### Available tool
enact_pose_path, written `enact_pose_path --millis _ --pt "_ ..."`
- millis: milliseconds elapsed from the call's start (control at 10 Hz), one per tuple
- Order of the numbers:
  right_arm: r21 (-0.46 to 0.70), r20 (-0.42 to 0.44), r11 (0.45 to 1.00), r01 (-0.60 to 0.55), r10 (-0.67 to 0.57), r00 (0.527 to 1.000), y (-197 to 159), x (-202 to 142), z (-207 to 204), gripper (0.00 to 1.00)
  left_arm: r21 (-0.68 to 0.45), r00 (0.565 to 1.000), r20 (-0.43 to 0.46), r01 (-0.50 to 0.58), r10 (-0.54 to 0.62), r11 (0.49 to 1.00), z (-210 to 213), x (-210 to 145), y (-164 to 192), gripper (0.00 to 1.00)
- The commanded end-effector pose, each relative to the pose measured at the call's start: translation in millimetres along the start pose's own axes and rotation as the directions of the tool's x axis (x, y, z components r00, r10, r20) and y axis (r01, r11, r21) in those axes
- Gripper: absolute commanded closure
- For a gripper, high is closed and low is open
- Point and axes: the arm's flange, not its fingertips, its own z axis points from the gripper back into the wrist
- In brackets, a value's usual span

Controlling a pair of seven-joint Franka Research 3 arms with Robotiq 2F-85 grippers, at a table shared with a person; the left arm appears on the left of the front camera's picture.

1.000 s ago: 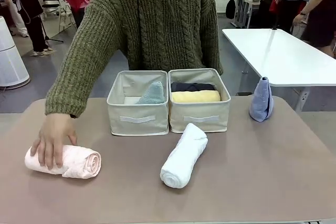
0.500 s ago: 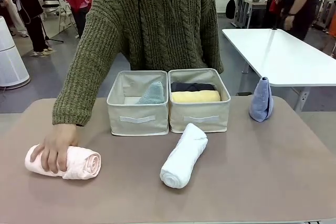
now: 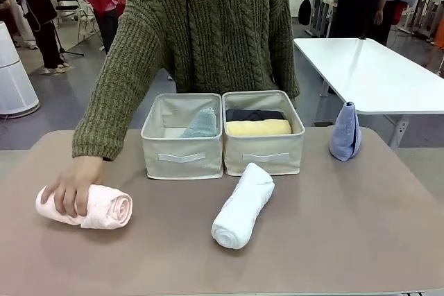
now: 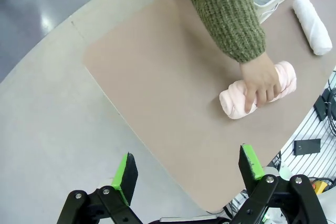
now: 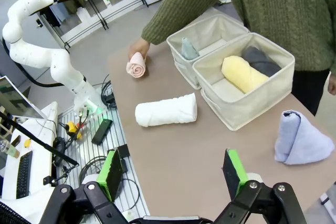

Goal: Sort the towels based on their folding style.
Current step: Pick up another triangle-folded towel from the table and place it in the left Fabric basket.

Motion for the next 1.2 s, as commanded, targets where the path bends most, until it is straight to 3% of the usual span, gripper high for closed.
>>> enact_pose_path --millis 0,300,500,700,900,1100 --pt "0.01 0.02 1.0 -0.018 0.018 1.0 0 1 0 0.0 -0.089 0.999 0.043 -0.009 0.013 0.996 -8 13 7 0.0" --pt "0.01 0.02 1.0 -0.018 0.018 1.0 0 1 0 0.0 -0.157 0.977 0.21 0.052 -0.018 0.986 -25 35 24 0.0" --pt "0.01 0.02 1.0 -0.018 0.018 1.0 0 1 0 0.0 -0.269 0.938 0.325 0.214 -0.121 0.939 -22 25 44 0.0" --pt "0.01 0.02 1.0 -0.018 0.018 1.0 0 1 0 0.0 -0.288 0.868 0.419 0.406 -0.267 0.867 -19 2 63 0.0" --pt "0.01 0.02 1.0 -0.018 0.018 1.0 0 1 0 0.0 -0.332 0.826 0.429 0.521 -0.365 0.786 -15 -10 77 0.0" --pt "0.01 0.02 1.0 -0.018 0.018 1.0 0 1 0 0.0 -0.335 0.816 0.423 0.545 -0.394 0.769 -16 -21 77 0.0"
